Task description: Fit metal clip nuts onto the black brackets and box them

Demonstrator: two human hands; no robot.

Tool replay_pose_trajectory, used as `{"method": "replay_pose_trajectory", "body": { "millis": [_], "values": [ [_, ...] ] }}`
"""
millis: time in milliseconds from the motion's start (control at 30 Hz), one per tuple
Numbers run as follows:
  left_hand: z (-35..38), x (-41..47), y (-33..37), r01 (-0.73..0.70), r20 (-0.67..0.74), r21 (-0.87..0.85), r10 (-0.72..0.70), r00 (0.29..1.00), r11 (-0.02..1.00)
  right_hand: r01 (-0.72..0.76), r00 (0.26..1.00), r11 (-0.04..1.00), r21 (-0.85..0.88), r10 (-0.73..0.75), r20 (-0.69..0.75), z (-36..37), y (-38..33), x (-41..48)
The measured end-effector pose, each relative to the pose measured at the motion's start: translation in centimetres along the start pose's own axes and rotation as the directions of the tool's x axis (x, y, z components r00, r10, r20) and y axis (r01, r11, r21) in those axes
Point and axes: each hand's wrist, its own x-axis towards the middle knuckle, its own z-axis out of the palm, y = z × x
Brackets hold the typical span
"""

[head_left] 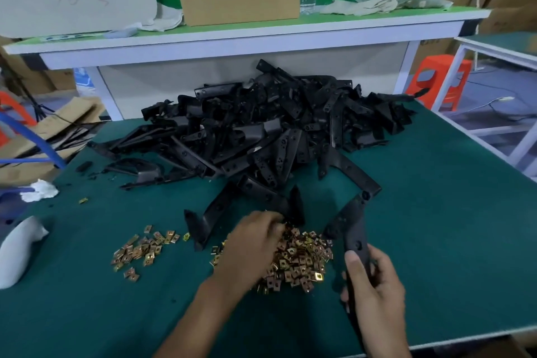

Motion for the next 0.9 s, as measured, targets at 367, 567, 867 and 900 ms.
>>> {"method": "replay_pose_trajectory", "body": {
  "millis": [367,567,867,900],
  "values": [
    [-0.1,3.3,-4.9,0.018,0.019,0.176,-0.022,1.0,0.984,0.054,0.996,0.98,-0.189,-0.038,0.086,0.4,1.1,-0.2],
    [-0.1,4.2,-4.2,0.145,0.021,0.084,-0.148,0.989,0.986,0.093,0.992,0.961,-0.259,-0.067,0.107,0.2,1.3,-0.2],
    [-1.2,2.1,-1.4,0.249,-0.005,-0.276,-0.26,0.965,0.928,0.156,0.983,0.95,-0.27,-0.123,0.135,0.2,1.9,-0.2],
    [-1.5,1.4,-0.6,0.236,-0.002,-0.37,-0.255,0.967,0.899,0.171,0.981,0.945,-0.278,-0.137,0.138,0.2,1.9,-0.2]
  ]
}}
